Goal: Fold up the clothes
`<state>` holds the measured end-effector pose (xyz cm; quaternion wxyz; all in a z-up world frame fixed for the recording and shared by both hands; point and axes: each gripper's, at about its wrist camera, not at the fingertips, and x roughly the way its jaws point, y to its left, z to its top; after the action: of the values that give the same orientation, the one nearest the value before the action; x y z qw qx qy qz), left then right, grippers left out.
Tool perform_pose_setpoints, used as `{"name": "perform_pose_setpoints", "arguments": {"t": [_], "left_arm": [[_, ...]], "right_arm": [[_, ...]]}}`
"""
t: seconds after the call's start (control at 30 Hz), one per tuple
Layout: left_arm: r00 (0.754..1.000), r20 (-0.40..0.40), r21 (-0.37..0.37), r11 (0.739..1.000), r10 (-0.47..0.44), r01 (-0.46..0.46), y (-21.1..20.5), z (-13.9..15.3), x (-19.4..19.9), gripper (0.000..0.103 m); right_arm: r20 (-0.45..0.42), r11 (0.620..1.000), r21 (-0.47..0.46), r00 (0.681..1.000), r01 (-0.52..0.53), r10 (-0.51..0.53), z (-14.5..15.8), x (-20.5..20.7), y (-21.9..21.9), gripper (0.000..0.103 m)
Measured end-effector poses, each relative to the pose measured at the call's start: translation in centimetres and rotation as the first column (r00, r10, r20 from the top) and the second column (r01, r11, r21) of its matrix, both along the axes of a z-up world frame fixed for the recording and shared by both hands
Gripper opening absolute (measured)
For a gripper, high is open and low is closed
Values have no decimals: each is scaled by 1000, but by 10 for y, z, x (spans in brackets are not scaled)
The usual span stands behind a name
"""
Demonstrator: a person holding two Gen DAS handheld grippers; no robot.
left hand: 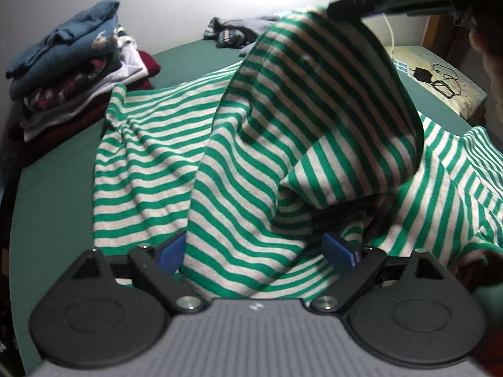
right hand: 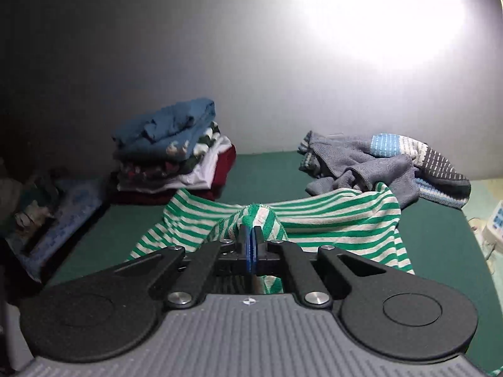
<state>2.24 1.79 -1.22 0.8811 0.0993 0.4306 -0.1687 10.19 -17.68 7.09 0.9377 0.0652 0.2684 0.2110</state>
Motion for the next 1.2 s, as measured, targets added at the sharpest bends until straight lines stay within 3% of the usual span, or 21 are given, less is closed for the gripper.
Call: {"name": "perform_pose_setpoints", "arguments": {"t": [0.27,0.33,0.4,0.43,0.53,0.6,0.67,0.73,0.8,0.87,0.93,0.97,1.07,1.17,1.2], "left_arm": [[999,15,15,999,-36,35,-7,4,-23,95],[998,45,25,999,-42,41,-9,10,-30,95],[996,76,24,998,-55,54,-11,20,-38,95],[993,90,9,997,-73,72,-13,25,-42,95],[985,123,-48,990,-124,131,-18,36,-54,99],[984,98,-83,984,-150,159,-27,29,-57,100],[984,51,-94,980,-170,174,-38,13,-56,99],[982,3,-106,976,-189,188,-49,-3,-56,83],[980,-30,-96,976,-199,195,-58,-17,-58,70],[981,-5,-67,979,-192,191,-61,-20,-62,61],[984,3,-96,979,-178,177,-54,-12,-63,35],[986,1,-120,978,-169,168,-49,-8,-63,28],[986,-5,-151,975,-164,161,-39,2,-61,34],[986,23,-113,980,-165,166,-38,6,-60,52],[986,32,-96,981,-165,167,-38,6,-60,61]], "right_arm": [[138,997,29,988,67,-71,53,-6,-18,1],[129,997,60,990,43,-51,61,2,-19,1],[125,999,15,991,40,-41,65,12,-11,1],[125,999,-4,991,44,-43,66,16,-7,1],[95,998,60,995,21,-26,72,31,-5,1],[84,998,42,995,54,-57,71,41,1,1],[-4,982,186,1000,28,-28,70,51,-8,1],[37,993,35,993,111,-113,72,51,6,1],[-15,987,143,997,80,-79,68,55,2,1],[-25,991,102,996,87,-84,57,63,6,1],[-34,994,57,995,94,-92,45,70,10,1],[-38,995,34,995,97,-96,39,74,12,1],[-50,994,-34,993,107,-108,21,85,19,1],[-61,988,-103,991,115,-121,3,97,26,3],[-64,985,-125,990,117,-126,-2,101,28,8]]}}
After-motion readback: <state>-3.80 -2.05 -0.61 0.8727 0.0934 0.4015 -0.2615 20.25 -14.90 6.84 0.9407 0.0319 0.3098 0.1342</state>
